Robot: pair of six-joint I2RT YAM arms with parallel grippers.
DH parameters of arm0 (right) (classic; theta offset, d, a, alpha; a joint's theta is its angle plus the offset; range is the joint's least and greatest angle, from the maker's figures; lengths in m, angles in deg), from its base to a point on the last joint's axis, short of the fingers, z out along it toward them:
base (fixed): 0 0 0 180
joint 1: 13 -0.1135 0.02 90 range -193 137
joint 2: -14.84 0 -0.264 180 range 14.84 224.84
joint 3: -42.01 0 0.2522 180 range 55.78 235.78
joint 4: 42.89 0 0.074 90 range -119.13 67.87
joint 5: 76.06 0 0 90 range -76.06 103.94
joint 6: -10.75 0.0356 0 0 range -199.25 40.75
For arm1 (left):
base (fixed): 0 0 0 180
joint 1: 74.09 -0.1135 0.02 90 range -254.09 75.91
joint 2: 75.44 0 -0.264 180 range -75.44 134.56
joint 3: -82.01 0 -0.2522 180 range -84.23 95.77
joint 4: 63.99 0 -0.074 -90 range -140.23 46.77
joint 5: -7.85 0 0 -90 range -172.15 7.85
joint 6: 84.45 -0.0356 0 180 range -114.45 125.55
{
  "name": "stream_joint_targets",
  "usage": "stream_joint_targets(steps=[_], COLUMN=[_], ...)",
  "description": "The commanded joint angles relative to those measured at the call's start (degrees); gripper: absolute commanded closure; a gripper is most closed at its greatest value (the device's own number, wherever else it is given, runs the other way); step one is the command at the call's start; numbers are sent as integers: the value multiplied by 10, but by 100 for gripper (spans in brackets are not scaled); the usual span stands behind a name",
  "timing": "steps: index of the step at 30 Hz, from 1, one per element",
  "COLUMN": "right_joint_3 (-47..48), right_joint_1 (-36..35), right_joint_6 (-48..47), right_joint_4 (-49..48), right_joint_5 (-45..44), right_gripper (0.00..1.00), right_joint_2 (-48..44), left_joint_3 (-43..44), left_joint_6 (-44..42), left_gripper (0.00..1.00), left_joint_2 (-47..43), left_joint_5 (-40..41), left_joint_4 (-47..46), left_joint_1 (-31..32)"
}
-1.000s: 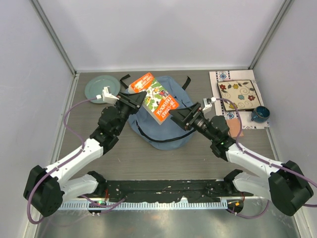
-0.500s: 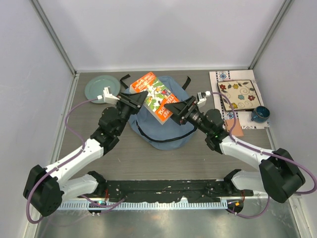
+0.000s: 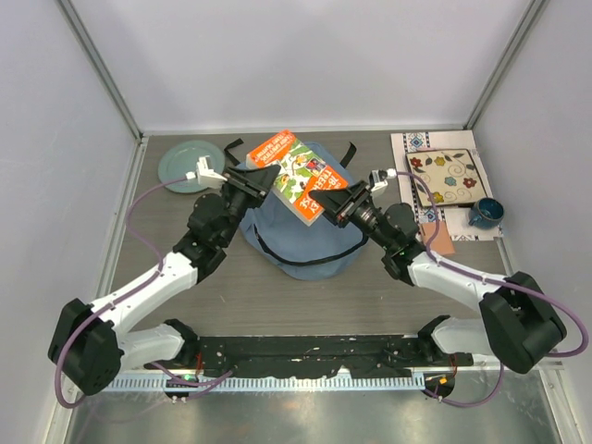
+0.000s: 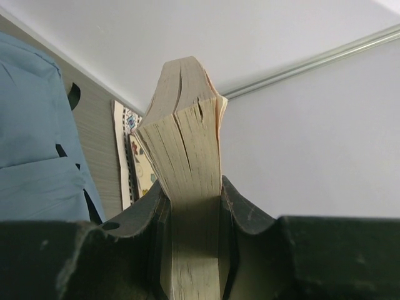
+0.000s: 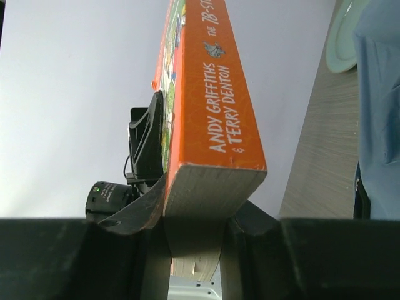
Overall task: Pack the student bag
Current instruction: Pick up the book from the center of the board, then place the book in the student bag.
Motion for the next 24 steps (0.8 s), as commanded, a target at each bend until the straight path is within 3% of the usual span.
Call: stream_joint_targets(steps=[1, 3, 4, 5, 6, 7, 9, 12, 17, 24], right_joint_3=[12, 13, 23, 33, 56, 65, 81, 77, 76, 92], right_joint_1=[-4, -4, -4, -4, -4, -4, -3, -3, -2, -2], right_joint_6=[-83, -125, -175, -196, -217, -228, -253, -262, -263, -270], right_joint_4=[15, 142, 195, 256, 373, 423, 535, 605, 654, 721], right_joint_5=[-30, -88, -114, -190, -227, -264, -360, -443, -500, -547], right_gripper=[99, 99, 99, 99, 99, 99, 99, 99, 99, 99], right_joint_2=[-62, -131, -158, -180, -218, -234, -273, -315, -378, -404], left_joint_3=[45, 52, 57, 60, 63, 74, 89, 142, 225, 315], left_joint_6=[-96, -128, -172, -191, -214, -255, -300, -389, -524, -586], left_gripper=[77, 61, 44, 35, 26, 14, 9, 4, 4, 5], left_joint_2=[18, 13, 12, 9, 10, 12, 31, 76, 157, 249], left_joint_5=[-90, -98, -100, -102, -104, -109, -136, -222, -242, -317], left_joint_4=[72, 149, 173, 217, 242, 264, 311, 369, 475, 551], left_joint_1=[10, 10, 10, 10, 9, 9, 11, 26, 88, 137])
